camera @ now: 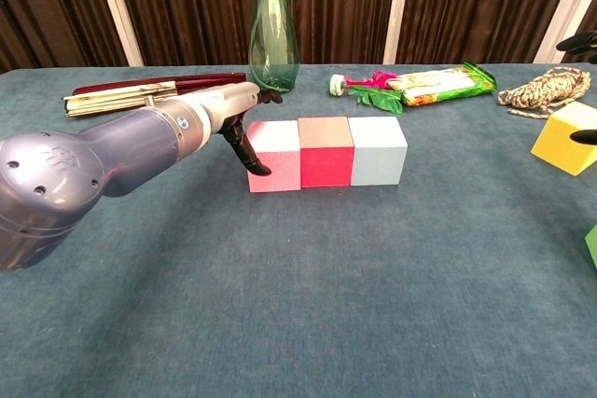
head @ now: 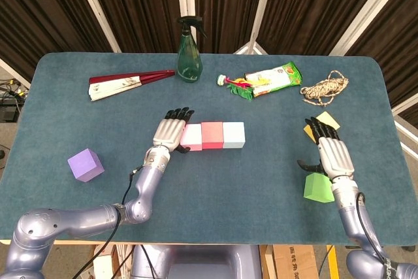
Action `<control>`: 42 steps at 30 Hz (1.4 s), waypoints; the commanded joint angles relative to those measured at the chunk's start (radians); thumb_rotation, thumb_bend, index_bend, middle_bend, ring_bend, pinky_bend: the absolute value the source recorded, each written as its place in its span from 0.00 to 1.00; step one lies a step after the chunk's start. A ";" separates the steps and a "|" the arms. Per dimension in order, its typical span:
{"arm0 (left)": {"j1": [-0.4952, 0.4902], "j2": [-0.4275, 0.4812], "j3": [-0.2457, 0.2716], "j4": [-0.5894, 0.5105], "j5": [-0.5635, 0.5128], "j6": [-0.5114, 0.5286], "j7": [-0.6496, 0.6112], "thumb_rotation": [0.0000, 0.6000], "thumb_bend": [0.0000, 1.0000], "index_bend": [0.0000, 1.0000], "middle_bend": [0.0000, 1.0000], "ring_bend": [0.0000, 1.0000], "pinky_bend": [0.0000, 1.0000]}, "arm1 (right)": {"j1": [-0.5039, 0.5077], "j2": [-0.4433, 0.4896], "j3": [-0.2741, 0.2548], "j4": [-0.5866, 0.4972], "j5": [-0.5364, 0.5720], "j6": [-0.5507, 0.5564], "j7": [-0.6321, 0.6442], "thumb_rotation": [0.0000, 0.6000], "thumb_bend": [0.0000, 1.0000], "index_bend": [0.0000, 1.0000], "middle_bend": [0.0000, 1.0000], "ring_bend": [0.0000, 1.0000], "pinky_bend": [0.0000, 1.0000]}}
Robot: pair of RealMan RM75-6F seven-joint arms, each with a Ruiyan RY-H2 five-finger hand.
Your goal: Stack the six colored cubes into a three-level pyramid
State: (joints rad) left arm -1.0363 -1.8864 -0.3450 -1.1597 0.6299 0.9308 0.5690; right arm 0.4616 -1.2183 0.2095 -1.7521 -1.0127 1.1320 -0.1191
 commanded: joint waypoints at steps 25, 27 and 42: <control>-0.003 -0.008 -0.007 0.028 0.004 -0.008 -0.003 1.00 0.25 0.00 0.00 0.00 0.00 | -0.002 -0.007 0.004 0.008 0.008 -0.009 -0.007 1.00 0.26 0.00 0.00 0.00 0.00; -0.002 -0.010 -0.007 0.030 0.004 -0.008 -0.003 1.00 0.25 0.00 0.00 0.00 0.00 | -0.002 -0.007 0.004 0.009 0.009 -0.010 -0.007 1.00 0.26 0.00 0.00 0.00 0.00; 0.006 -0.001 -0.011 0.010 0.008 -0.002 -0.008 1.00 0.17 0.00 0.00 0.00 0.00 | -0.003 -0.007 0.008 0.008 0.008 -0.010 -0.008 1.00 0.26 0.00 0.00 0.00 0.00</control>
State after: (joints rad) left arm -1.0316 -1.8888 -0.3559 -1.1478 0.6374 0.9271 0.5606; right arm 0.4583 -1.2256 0.2171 -1.7445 -1.0050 1.1222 -0.1268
